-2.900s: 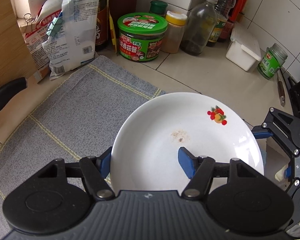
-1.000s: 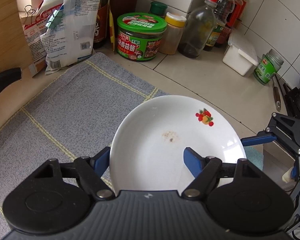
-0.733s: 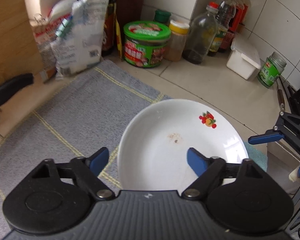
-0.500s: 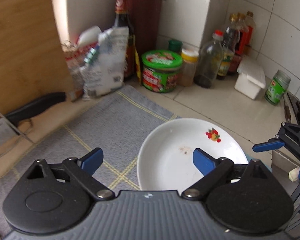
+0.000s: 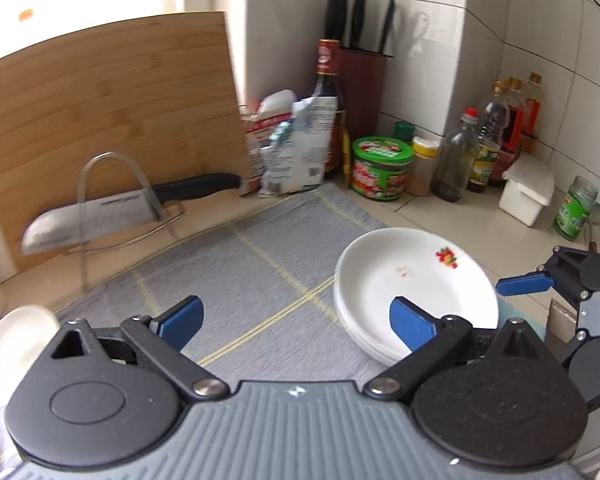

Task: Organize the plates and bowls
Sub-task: 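Lower the plate onto the stack and open the right tool while the left tool lowers its plate, then grasp a white bowl rim with the left tool and lift it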

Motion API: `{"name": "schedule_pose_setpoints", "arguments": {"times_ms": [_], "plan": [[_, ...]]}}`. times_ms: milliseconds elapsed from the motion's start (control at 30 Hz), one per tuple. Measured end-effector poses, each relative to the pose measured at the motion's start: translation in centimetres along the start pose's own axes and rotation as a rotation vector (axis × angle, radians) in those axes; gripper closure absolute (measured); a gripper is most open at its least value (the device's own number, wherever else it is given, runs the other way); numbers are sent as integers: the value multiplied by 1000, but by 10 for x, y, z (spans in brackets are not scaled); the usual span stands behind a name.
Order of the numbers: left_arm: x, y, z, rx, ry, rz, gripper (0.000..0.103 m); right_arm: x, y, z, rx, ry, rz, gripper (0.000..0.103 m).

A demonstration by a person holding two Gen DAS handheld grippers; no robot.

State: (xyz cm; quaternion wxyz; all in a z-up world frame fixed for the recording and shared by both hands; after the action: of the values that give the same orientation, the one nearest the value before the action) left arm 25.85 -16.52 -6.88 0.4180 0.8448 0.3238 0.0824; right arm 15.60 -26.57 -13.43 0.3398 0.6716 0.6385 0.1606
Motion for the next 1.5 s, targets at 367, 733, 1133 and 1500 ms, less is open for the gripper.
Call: {"name": "schedule_pose_setpoints", "arguments": {"times_ms": [367,733,1133,1500], "plan": [[64,-69,-82,13,61,-56,4,104,12,-19,-26,8,-9,0],[114,-122,-140,5,243,-240,4,199,38,-14,-80,227,-224,0],[151,-168,-161,82,397,-410,4,271,37,2,-88,463,-372,0],[181,-165,-133,113,211,-379,9,331,53,17,-90,469,-350,0]]}}
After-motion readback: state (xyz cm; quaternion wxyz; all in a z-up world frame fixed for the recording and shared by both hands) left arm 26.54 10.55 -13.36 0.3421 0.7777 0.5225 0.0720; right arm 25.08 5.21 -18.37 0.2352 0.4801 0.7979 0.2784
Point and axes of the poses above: each gripper's, at about its wrist camera, not at the fingertips, and z roughly the way its jaws point, x to its left, y to its top, the point moved 9 cm from there along z, roughly the way its jaws point, and after that the axes turned 8 degrees about -y, right-handed, at the moved point
